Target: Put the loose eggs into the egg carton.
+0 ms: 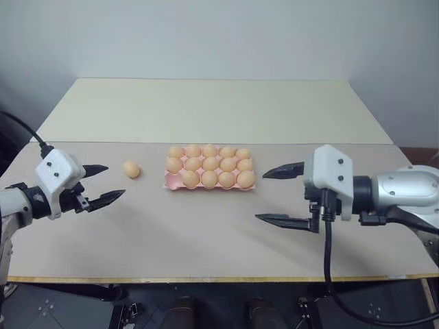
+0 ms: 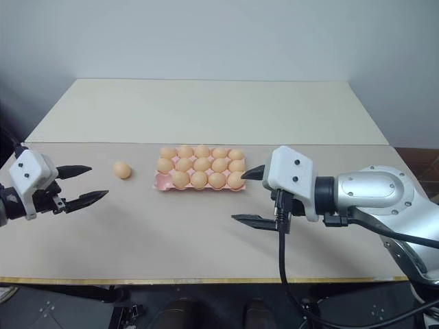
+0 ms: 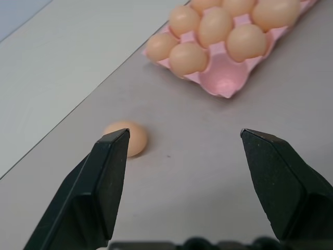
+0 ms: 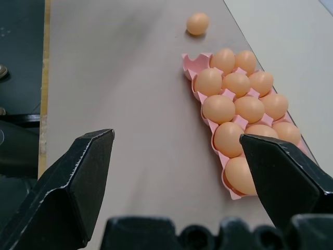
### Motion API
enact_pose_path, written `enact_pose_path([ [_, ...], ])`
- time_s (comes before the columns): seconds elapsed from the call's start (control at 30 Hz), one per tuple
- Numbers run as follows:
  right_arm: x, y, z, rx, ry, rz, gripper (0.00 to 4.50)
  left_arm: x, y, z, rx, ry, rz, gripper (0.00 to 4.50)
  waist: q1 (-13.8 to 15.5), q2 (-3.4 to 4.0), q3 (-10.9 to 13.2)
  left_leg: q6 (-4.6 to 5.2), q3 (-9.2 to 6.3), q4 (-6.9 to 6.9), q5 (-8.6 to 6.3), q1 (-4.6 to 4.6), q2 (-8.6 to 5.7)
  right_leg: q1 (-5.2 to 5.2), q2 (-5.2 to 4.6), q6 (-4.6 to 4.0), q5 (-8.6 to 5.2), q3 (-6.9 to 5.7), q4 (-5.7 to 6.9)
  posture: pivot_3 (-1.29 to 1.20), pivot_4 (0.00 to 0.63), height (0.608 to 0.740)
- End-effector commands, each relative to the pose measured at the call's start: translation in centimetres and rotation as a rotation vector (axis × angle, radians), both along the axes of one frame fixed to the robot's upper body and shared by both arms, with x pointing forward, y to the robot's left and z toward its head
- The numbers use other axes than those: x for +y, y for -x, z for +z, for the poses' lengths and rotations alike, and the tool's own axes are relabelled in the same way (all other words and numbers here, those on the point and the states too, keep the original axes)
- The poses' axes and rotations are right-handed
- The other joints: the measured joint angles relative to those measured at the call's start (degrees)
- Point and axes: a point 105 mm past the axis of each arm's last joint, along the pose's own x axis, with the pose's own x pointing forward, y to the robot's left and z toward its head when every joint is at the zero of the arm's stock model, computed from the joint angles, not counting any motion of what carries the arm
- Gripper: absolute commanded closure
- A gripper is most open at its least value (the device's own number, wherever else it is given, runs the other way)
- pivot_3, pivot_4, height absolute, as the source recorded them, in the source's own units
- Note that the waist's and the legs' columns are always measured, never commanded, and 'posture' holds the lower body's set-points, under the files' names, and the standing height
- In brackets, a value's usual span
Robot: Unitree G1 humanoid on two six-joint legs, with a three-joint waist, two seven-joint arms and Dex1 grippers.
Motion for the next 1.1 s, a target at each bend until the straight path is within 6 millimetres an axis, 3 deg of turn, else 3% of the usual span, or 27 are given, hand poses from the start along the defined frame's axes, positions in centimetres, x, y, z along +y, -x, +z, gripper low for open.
enact_pose_path([
  [0.03,0.2,0.4,0.7,-0.056,0.003,0.012,0.00,0.4,-1.8,0.4,-0.053,0.054,0.127,0.81,0.15,-0.01,0.00,0.00,-0.01,0.02,0.00,0.00,-0.01,0.01,0.00,0.00,0.00,0.00,0.00,0.00,0.150,0.740],
  [0.1,0.2,0.4,0.7,-0.054,0.002,0.003,0.00,0.7,-2.9,0.3,-0.059,0.103,0.197,0.81,0.14,-0.02,-0.01,0.00,0.00,0.04,0.00,0.00,-0.03,0.02,-0.01,0.01,0.01,0.01,0.00,0.00,0.150,0.740],
  [0.23,0.1,0.5,0.5,-0.052,0.012,-0.010,0.00,0.6,-4.6,-0.2,-0.054,0.138,0.285,0.02,0.14,-0.04,-0.02,0.00,-0.01,0.03,0.00,-0.09,-0.02,-0.06,0.02,0.01,0.01,0.00,0.00,0.00,0.150,0.740],
  [0.37,-0.1,0.4,0.4,-0.053,0.025,-0.023,0.00,1.1,-6.3,-1.0,-0.078,0.123,0.413,0.02,0.27,-0.04,-0.02,0.00,0.00,0.03,0.00,-0.08,-0.05,-0.05,-0.01,0.01,0.01,0.02,-0.01,0.00,0.150,0.740],
  [0.6,-0.3,0.2,0.4,-0.065,0.040,-0.038,0.00,1.0,-8.2,-3.0,-0.024,0.169,0.476,0.02,0.34,-0.05,-0.02,0.00,0.00,0.03,0.00,-0.07,-0.06,-0.05,-0.01,0.01,0.01,0.03,0.01,0.00,0.150,0.740],
  [0.8,-0.4,0.2,0.5,-0.070,0.042,-0.053,0.00,1.3,-9.8,-5.3,0.035,0.179,0.510,0.02,0.49,-0.05,-0.02,0.00,0.00,0.04,0.00,-0.06,-0.07,-0.05,-0.01,0.01,0.01,0.01,0.01,0.00,0.150,0.740],
  [1.07,-0.5,0.1,0.5,-0.080,0.039,-0.077,0.00,0.1,-11.6,-6.4,0.057,0.188,0.459,0.02,0.68,-0.07,-0.03,0.00,0.00,0.07,0.00,-0.13,-0.09,-0.06,-0.03,0.01,0.01,-0.01,0.01,0.00,0.150,0.740],
  [1.1,-0.5,0.1,0.5,-0.081,0.039,-0.080,0.00,0.2,-11.8,-6.4,0.055,0.194,0.469,0.19,0.68,-0.07,-0.03,0.00,0.00,0.07,0.00,-0.14,-0.09,-0.07,-0.03,0.01,0.01,-0.01,0.00,0.00,0.150,0.740],
])
